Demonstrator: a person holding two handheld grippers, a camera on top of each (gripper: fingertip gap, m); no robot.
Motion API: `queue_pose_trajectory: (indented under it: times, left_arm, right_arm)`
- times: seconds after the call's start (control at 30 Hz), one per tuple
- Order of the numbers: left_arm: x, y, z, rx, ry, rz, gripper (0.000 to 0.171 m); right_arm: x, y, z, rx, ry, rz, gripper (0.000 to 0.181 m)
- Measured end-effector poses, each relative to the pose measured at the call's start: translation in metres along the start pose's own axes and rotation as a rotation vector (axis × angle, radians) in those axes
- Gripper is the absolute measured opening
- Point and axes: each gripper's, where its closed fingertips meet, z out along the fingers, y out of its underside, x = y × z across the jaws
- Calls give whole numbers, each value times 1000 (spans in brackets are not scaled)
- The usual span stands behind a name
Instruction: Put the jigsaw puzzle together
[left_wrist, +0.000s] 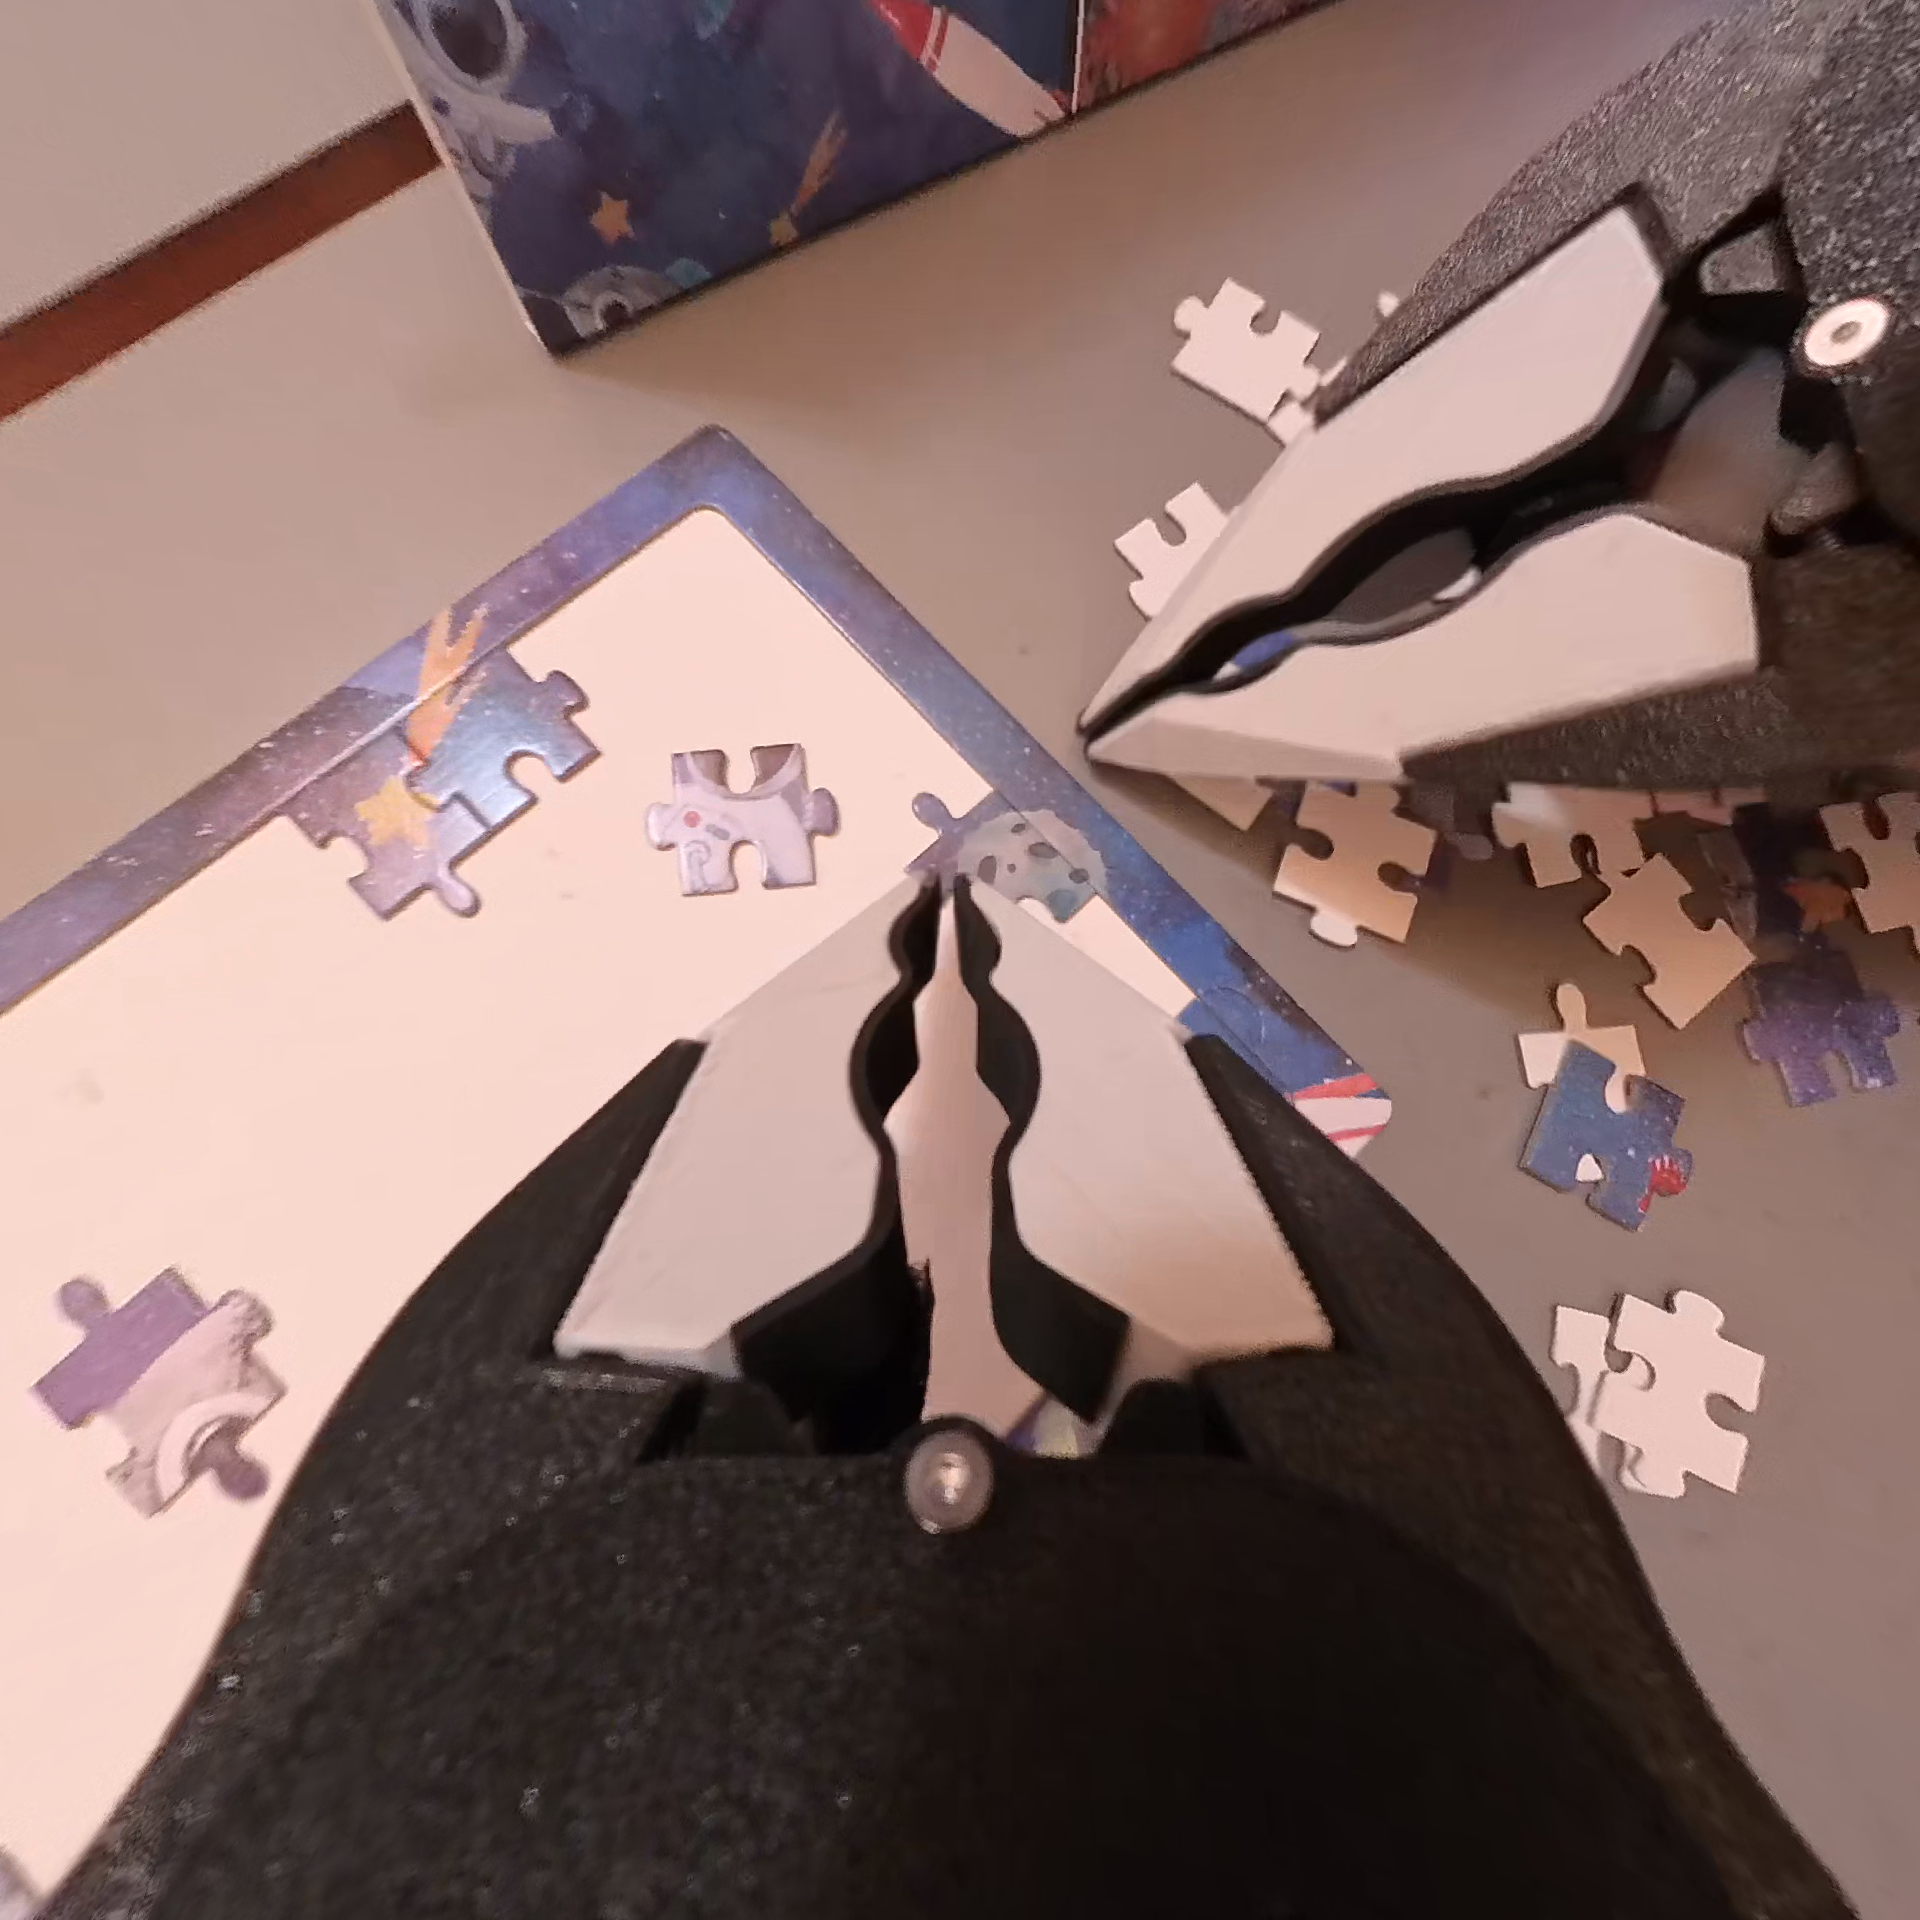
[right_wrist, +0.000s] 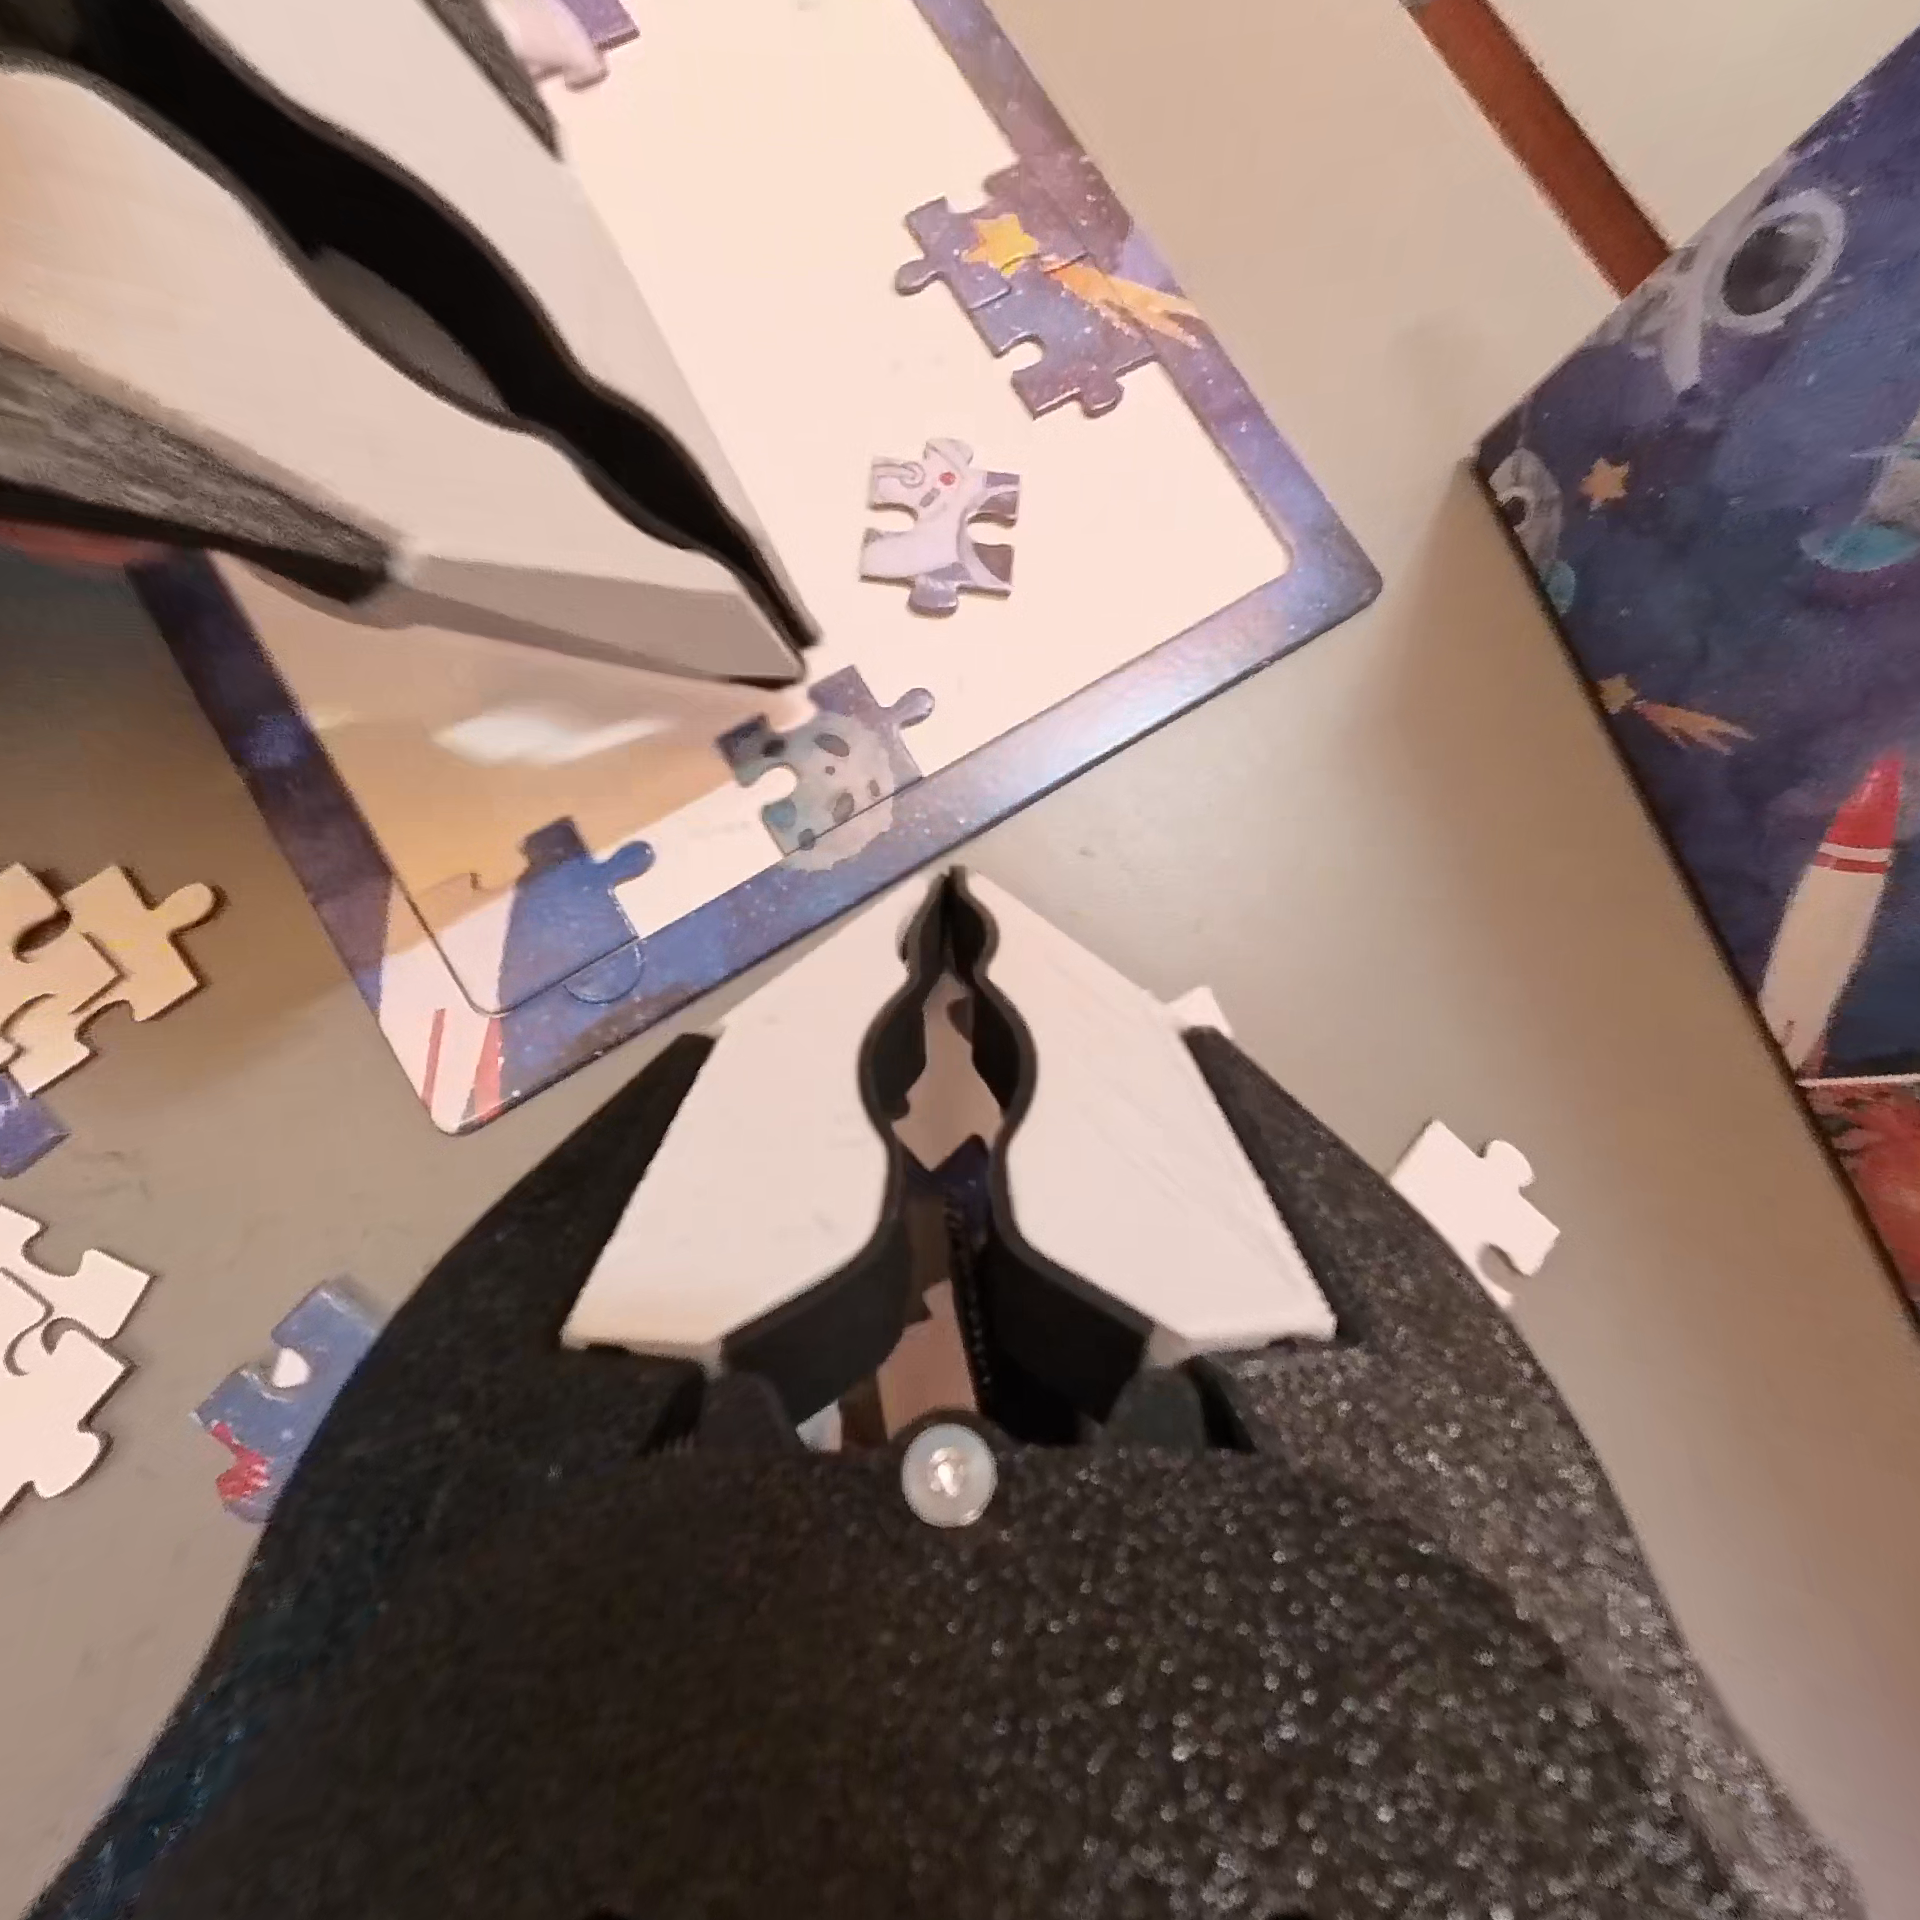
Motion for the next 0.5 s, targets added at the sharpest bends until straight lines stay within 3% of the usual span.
queue_pose_trajectory:
  times: [0.13,0.23,0.37,0.5]
  left_arm:
    - [8,-3,-42,69,-35,26,9]
    - [19,17,-80,81,-86,74,13]
    - [37,57,-124,147,-86,32,13]
    - [42,84,-136,216,-70,-50,13]
  right_arm:
    - [15,-17,-41,140,10,29,0]
    - [27,-15,-91,230,28,104,7]
    - [47,22,-152,288,236,143,14]
    - [60,71,-183,343,382,278,12]
